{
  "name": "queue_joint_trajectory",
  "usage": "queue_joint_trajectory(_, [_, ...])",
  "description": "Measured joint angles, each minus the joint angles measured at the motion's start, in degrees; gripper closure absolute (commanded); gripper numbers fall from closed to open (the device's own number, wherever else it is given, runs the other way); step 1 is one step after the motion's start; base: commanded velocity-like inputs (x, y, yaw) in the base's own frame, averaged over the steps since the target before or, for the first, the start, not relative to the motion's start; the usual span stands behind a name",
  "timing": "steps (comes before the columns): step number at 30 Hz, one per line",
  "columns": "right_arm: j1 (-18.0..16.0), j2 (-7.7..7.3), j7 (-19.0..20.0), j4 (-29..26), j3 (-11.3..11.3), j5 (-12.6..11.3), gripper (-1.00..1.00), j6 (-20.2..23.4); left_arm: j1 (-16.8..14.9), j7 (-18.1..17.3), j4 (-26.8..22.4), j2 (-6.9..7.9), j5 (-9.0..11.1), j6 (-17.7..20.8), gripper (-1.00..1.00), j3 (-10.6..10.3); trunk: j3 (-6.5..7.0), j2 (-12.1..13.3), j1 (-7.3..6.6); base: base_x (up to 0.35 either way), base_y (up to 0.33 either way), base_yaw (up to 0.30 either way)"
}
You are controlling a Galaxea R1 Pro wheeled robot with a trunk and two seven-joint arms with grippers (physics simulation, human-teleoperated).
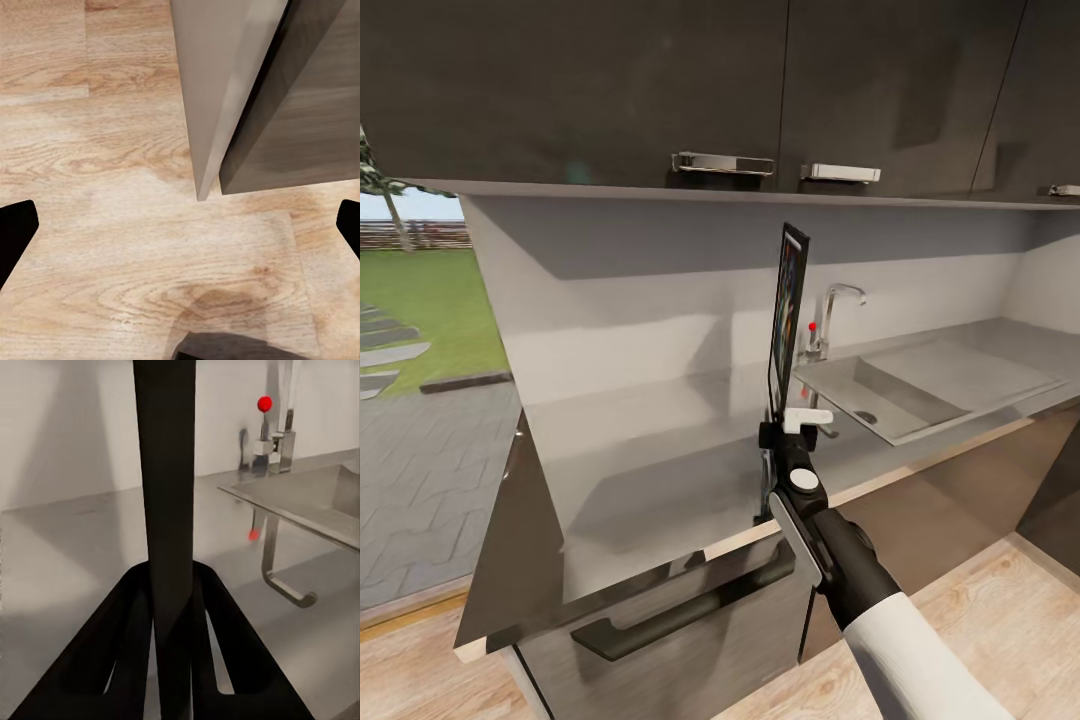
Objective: Pick up the poster from the kitchen countertop and hang it on one of the wall nails in the kitchen.
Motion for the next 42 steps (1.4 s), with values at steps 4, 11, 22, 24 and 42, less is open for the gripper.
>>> queue_joint_trajectory(4, [0.0,0.0,0.0,-0.11,0.0,0.0,1.0,0.01,0.0,0.0,0.0,0.0,0.0,0.0,-1.0,0.01,0.0,0.0,0.0,-0.002,0.0,0.0])
queue_joint_trajectory(11, [0.0,0.0,0.0,-0.14,-0.04,0.0,1.0,0.0,0.0,0.0,0.0,0.0,0.0,0.0,-1.0,0.01,0.0,0.0,0.03,-0.188,0.0,0.0])
queue_joint_trajectory(22, [0.0,-0.04,0.0,-0.12,-0.08,-0.1,1.0,0.02,0.0,0.0,-0.02,-0.02,0.0,0.01,-1.0,0.02,0.0,0.01,0.03,-0.329,0.0,0.0])
queue_joint_trajectory(24, [0.05,-0.04,0.02,-0.12,-0.09,-0.05,1.0,0.02,0.0,0.0,0.0,0.0,0.0,0.0,-1.0,0.0,0.0,0.0,0.04,-0.337,0.0,0.0])
queue_joint_trajectory(42, [2.07,-0.15,0.16,-0.11,2.19,-0.07,1.0,-0.07,0.0,0.0,-0.02,-0.02,0.0,0.01,-1.0,0.02,0.0,0.01,0.03,-0.337,0.0,0.0])
